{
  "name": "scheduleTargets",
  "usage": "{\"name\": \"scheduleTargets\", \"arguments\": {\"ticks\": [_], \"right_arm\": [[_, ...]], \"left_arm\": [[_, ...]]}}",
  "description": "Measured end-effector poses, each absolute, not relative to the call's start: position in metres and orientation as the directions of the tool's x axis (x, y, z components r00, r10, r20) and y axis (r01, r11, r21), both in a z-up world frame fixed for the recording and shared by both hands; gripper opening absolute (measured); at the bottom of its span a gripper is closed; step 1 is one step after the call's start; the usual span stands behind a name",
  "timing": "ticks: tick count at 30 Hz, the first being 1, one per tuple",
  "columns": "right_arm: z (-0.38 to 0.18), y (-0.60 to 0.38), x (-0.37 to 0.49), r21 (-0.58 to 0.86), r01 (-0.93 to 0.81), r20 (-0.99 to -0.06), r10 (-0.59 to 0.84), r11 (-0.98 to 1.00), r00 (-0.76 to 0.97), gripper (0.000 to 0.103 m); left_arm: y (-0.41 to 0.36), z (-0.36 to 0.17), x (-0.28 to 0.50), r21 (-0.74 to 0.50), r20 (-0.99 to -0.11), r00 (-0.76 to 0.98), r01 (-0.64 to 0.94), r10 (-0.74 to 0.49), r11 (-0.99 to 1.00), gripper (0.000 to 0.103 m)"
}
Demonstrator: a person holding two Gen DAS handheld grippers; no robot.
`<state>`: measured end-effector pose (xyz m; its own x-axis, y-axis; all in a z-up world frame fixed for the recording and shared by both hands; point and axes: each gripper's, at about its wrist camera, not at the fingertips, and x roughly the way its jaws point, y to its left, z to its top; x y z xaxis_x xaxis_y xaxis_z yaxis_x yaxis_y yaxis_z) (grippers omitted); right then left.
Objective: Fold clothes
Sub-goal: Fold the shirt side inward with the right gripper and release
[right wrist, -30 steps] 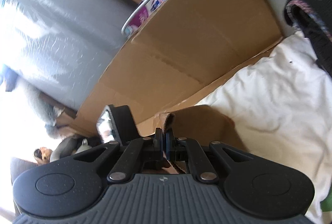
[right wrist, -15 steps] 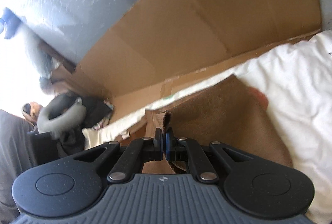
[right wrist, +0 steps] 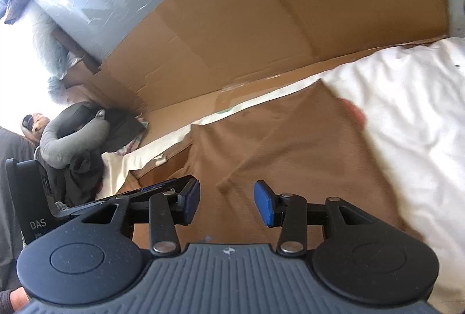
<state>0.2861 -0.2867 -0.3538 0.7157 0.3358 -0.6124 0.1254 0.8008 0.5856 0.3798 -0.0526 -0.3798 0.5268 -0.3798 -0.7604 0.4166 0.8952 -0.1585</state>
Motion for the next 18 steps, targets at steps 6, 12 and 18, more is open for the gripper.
{"name": "scheduleTargets", "arguments": {"ticks": [6, 12, 18], "right_arm": [[-0.351, -0.318, 0.243, 0.496, 0.146, -0.641, 0.247, 0.856, 0.727, 0.047], [-0.373, -0.349, 0.188, 0.367, 0.210, -0.715, 0.131, 0.906, 0.687, 0.047], [-0.395, -0.347, 0.180, 0.247, 0.163, -0.763, 0.088, 0.955, 0.641, 0.046]], "left_arm": [[-0.077, -0.391, 0.381, -0.167, -0.776, 0.471, 0.489, -0.420, 0.856, 0.044], [-0.085, -0.407, 0.389, -0.155, -0.811, 0.441, 0.471, -0.384, 0.868, 0.042], [-0.080, -0.409, 0.396, -0.210, -0.821, 0.405, 0.441, -0.402, 0.873, 0.007]]}}
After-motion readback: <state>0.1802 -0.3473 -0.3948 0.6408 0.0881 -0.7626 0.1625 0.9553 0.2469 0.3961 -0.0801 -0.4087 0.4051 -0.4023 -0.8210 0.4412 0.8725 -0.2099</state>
